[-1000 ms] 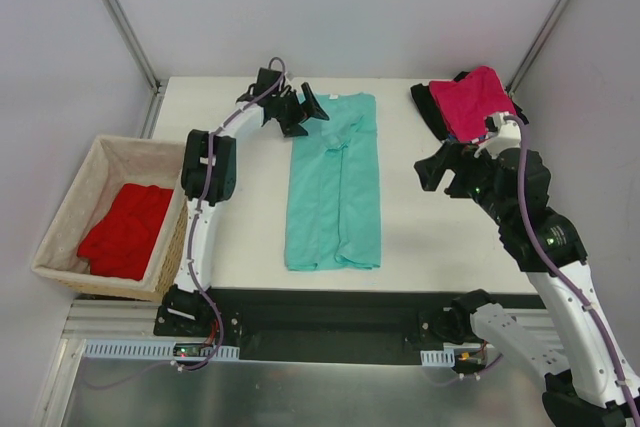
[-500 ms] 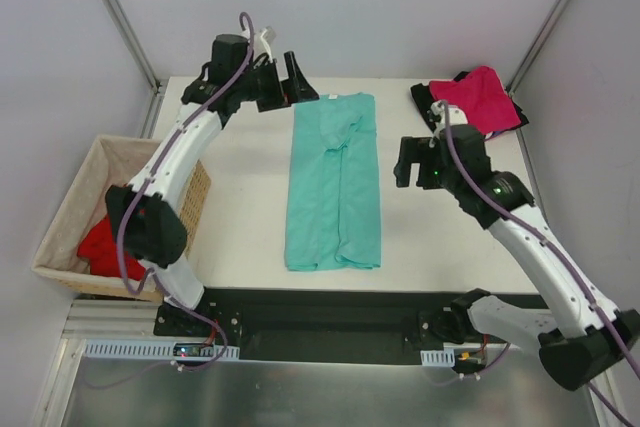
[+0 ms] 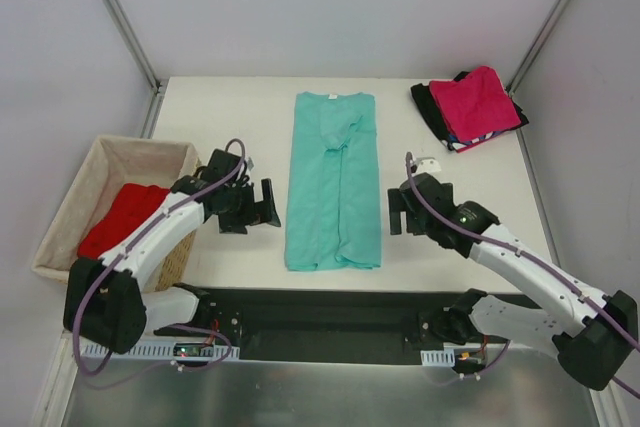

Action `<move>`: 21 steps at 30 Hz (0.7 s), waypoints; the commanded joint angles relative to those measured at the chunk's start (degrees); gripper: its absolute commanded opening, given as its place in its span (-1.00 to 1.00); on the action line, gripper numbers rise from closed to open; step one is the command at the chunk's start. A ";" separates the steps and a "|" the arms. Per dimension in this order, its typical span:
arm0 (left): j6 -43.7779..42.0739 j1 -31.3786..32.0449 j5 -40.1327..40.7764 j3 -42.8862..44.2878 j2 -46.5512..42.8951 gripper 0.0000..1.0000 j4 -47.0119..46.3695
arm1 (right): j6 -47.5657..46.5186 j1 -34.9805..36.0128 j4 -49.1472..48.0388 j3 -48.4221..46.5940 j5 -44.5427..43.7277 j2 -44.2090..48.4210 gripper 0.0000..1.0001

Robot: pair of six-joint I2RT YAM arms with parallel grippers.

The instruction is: Fold and stack the t-shirts

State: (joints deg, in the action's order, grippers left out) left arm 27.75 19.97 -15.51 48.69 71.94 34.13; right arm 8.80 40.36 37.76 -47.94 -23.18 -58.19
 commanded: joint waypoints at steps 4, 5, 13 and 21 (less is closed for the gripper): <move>4.33 1.04 -1.89 -8.16 -14.98 0.98 -4.51 | 11.32 10.77 1.36 5.39 -10.92 1.51 0.79; 4.42 1.04 -1.98 -9.47 -15.25 0.98 -4.60 | 13.42 11.75 0.92 5.75 -12.14 1.07 0.78; 8.37 4.20 -5.06 -15.81 -17.71 0.94 -11.18 | 22.22 24.39 7.41 -1.18 -25.94 -14.28 0.54; 9.87 7.45 -5.76 -18.01 -16.31 0.92 -15.93 | 16.53 27.58 3.81 -13.73 -31.21 -23.27 0.43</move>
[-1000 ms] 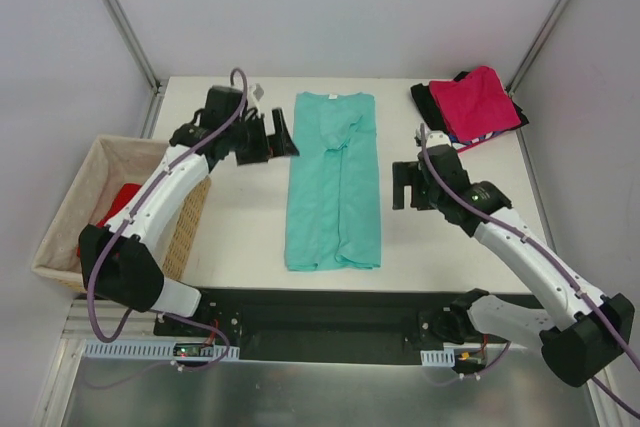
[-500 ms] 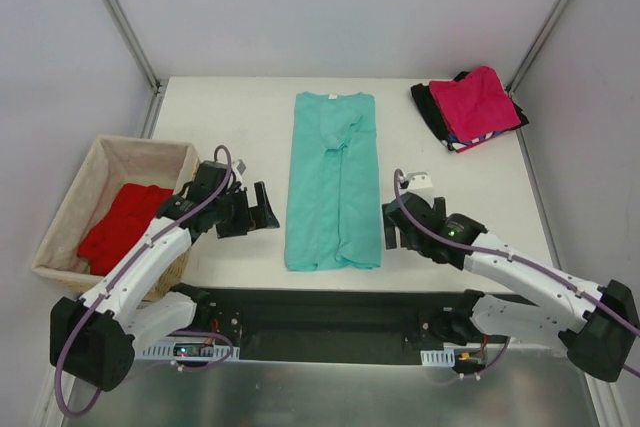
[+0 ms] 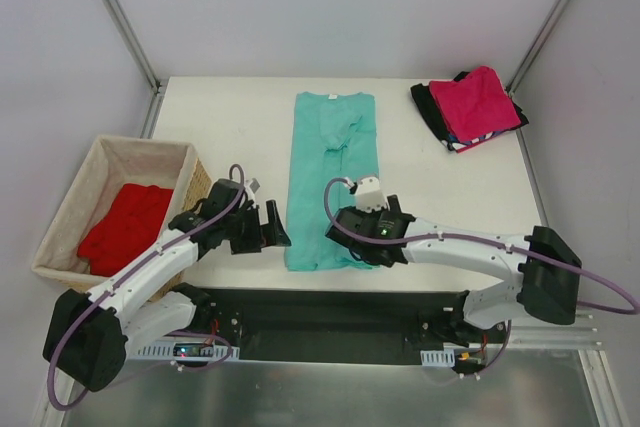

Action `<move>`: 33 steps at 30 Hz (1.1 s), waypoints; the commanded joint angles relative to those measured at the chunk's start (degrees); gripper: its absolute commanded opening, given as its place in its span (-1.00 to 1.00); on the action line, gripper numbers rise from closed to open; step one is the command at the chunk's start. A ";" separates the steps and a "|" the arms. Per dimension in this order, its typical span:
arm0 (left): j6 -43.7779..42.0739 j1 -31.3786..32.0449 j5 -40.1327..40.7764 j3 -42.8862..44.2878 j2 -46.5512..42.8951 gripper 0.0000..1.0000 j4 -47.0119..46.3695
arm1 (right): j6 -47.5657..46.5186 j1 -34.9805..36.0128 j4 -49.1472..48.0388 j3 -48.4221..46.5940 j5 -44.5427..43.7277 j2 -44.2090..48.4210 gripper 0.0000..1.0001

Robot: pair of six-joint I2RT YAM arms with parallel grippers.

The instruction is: Fold and stack the t-shirts

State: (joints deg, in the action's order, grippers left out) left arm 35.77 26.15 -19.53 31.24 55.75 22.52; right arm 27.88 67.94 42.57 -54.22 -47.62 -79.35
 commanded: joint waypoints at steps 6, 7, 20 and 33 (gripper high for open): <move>2.64 1.36 -5.51 -1.80 -0.02 0.92 -8.01 | -18.29 -11.90 -17.84 -6.88 11.51 6.88 0.66; 2.81 1.36 -6.04 -2.32 -0.20 0.92 -8.63 | -17.34 -15.00 -21.96 -3.74 23.07 8.67 0.68; 5.36 1.44 -10.96 -6.37 2.17 0.92 -17.07 | -3.28 -30.76 -47.30 27.90 62.81 24.50 0.75; 6.77 1.45 -11.32 -9.00 2.09 0.92 -18.48 | 4.82 -30.94 -43.98 44.54 59.93 43.73 0.75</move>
State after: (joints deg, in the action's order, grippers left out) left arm 41.34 27.07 -29.63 23.73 58.28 5.76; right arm 29.85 37.19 -2.39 -10.98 13.08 -42.24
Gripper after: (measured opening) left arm 0.960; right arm 0.875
